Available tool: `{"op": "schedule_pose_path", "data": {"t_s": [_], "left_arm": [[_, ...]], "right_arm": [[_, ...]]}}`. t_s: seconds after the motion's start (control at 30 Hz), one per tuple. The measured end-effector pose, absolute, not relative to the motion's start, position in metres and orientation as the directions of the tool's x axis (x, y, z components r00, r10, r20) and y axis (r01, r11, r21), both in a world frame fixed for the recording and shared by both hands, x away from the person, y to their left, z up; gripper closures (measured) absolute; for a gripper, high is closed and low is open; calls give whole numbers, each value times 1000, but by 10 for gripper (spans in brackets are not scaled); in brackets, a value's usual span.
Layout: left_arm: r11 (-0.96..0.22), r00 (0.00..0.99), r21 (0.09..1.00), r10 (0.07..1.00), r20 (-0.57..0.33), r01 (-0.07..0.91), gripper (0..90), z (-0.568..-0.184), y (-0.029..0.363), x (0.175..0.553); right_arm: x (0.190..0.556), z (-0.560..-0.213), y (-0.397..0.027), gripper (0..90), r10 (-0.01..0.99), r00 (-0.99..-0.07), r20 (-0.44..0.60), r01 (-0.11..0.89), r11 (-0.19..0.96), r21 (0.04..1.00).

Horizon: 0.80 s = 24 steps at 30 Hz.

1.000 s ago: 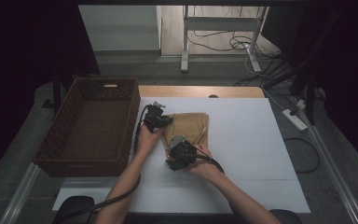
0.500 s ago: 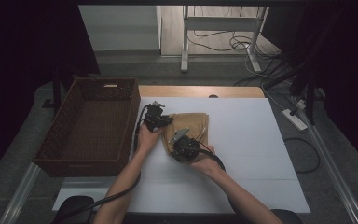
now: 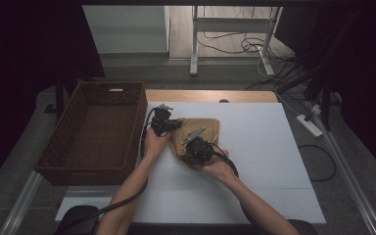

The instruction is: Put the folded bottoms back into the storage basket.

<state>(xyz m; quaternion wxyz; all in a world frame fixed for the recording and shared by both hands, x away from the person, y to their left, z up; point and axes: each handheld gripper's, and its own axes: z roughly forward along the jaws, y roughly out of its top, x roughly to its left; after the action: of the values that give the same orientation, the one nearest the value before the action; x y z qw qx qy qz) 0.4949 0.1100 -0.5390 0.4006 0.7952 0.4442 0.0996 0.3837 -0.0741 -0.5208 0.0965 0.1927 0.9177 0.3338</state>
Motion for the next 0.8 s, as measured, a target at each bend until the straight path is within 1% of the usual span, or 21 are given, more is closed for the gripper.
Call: {"op": "schedule_pose_path", "data": {"t_s": [0.23, 0.53, 0.8], "left_arm": [[-264, 606, 758, 768, -208, 596, 788, -517, 109, 494], [-282, 630, 781, 756, -177, 557, 789, -492, 102, 494], [-279, 637, 798, 754, -162, 534, 791, -469, 104, 494]], "right_arm": [[386, -508, -80, 772, 429, -903, -2, 311, 658, 685], [389, -491, -85, 773, 428, -903, 34, 315, 607, 730], [392, -475, -88, 774, 422, -904, 70, 317, 550, 773]]}}
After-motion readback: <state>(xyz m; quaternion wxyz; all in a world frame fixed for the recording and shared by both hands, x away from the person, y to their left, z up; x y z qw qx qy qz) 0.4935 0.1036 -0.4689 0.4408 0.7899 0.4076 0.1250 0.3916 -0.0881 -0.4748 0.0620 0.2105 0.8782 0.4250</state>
